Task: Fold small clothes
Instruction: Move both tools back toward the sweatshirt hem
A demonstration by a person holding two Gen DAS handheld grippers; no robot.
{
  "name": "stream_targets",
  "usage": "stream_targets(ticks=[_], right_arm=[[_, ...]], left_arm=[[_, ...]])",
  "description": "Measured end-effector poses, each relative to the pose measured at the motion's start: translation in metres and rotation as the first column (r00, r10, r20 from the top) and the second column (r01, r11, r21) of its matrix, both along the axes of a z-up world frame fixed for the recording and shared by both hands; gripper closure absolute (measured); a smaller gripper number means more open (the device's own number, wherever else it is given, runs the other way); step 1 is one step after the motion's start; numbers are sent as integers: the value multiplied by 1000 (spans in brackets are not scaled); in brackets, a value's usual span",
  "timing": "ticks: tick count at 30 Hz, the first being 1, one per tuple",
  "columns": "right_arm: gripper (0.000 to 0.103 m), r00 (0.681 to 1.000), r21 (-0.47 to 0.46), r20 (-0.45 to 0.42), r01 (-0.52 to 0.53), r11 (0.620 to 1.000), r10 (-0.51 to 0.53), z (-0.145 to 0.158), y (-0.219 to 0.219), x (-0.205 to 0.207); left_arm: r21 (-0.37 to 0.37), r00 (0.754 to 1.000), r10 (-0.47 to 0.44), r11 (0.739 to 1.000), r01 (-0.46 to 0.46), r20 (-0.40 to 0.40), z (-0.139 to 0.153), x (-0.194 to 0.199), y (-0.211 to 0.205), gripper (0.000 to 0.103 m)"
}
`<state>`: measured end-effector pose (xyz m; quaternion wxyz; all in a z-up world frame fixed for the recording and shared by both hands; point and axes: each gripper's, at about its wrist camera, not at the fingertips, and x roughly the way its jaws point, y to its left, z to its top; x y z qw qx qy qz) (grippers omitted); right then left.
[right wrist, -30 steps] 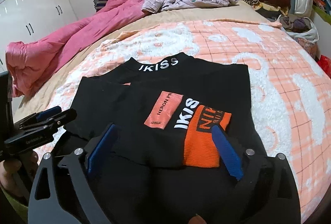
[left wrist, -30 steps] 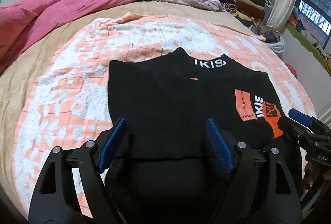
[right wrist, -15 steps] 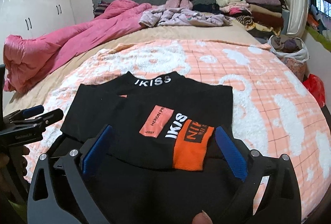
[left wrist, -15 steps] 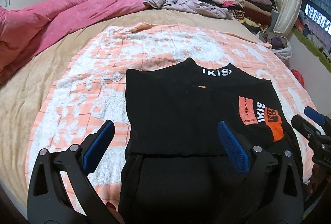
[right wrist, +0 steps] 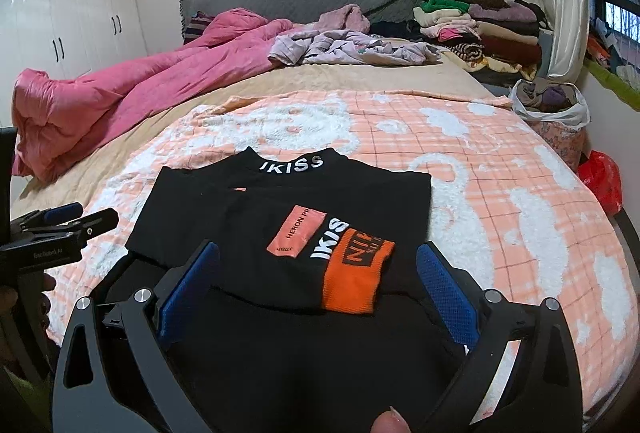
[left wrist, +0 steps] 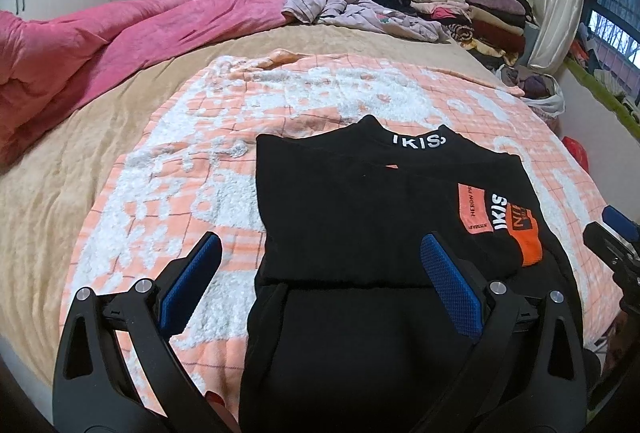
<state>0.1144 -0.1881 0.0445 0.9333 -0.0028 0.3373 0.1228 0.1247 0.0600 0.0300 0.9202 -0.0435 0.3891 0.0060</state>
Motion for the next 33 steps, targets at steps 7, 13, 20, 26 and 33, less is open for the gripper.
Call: stream_targets(ticks=[7,13,20,26,33], right_arm=[[5,1000,-2,12,2,1000,-2,3,-5,-13],[5,1000,-14,17,8,1000,-8,1,-10,-26],[5,1000,-18,5,8,1000,-8,-3,-17,-40],[5,1000,-37,-7,13,999,-14,-9,-24,-52],[5,999,-55,-27,23,998,-25,-17,-31,-63]], left_arm=[[3,1000,5,1000,-5,2,1,-11,3,10],[8,1000,15,1000,-15,9,2,-24,10,10],[14,1000,23,1000,-23,0,-1,-36,16,10],[25,999,34,999,-34,-15,-9,-48,23,10],[35,998,46,998,-45,-31,-16,-62,31,10]])
